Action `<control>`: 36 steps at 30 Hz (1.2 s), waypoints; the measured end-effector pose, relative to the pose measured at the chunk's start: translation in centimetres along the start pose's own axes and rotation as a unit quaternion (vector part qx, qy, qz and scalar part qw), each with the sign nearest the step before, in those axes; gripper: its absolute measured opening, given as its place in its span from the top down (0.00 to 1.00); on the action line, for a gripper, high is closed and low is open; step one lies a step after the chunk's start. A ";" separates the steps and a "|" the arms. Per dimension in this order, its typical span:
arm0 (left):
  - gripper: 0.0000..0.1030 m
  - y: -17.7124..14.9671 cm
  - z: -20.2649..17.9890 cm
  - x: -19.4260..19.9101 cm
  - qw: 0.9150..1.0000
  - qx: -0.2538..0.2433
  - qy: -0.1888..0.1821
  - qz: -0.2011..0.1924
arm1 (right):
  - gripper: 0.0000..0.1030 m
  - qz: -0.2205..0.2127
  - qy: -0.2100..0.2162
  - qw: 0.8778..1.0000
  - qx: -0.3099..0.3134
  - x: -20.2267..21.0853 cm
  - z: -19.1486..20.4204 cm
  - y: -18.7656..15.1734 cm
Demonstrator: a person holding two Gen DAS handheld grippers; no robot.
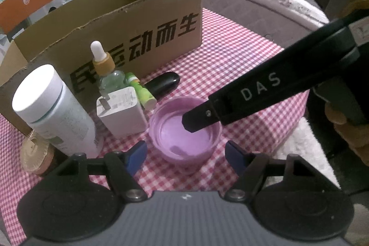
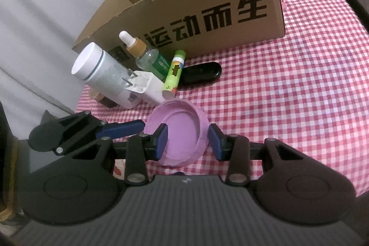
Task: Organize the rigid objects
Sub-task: 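Return the right gripper to the table and grasp the pink-purple lid, then carry the pink-purple lid with the right gripper into the box and release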
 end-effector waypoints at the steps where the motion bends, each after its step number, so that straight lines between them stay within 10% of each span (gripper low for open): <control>1: 0.26 -0.1 0.0 -0.2 1.000 -0.002 0.001 0.001 | 0.62 0.001 0.000 1.000 0.001 -0.1 0.0 0.0; 19: 0.29 0.0 0.0 -0.5 0.999 -0.020 0.032 -0.018 | 0.76 -0.004 -0.003 1.000 0.001 0.0 -0.1 -0.1; 36: 0.29 5.5 3.5 11.8 0.984 -0.017 0.095 -0.151 | 0.76 -0.104 0.026 0.991 0.083 9.1 8.6 4.2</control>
Point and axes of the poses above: each gripper's, at about its wrist camera, not at the fingertips, and x roughly against the way its jaws point, z to its left, y to its top, the point moved 9 cm from there along -x, roughly the way its jaws point, and after that the axes turned 8 degrees about -x, right-handed, at the moved point
